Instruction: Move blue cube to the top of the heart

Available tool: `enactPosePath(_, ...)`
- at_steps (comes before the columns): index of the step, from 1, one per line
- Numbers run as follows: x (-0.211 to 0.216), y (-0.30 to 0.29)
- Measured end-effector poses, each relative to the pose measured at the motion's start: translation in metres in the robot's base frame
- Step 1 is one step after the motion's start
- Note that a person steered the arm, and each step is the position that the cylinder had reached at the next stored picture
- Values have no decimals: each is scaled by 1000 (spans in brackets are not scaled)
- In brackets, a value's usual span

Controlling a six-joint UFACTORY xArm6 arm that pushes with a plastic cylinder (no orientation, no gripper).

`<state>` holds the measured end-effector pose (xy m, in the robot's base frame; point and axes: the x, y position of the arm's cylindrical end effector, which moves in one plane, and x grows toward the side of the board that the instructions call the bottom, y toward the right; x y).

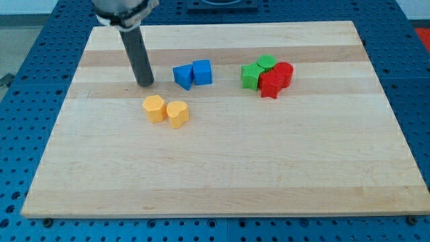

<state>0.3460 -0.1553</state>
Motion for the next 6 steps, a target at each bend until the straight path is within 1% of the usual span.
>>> enactPosePath(1,-51,13)
enactPosePath(2,-59,80)
enactPosePath(3,-53,134)
enactPosePath(5,-12,140)
enactPosePath(6,9,128)
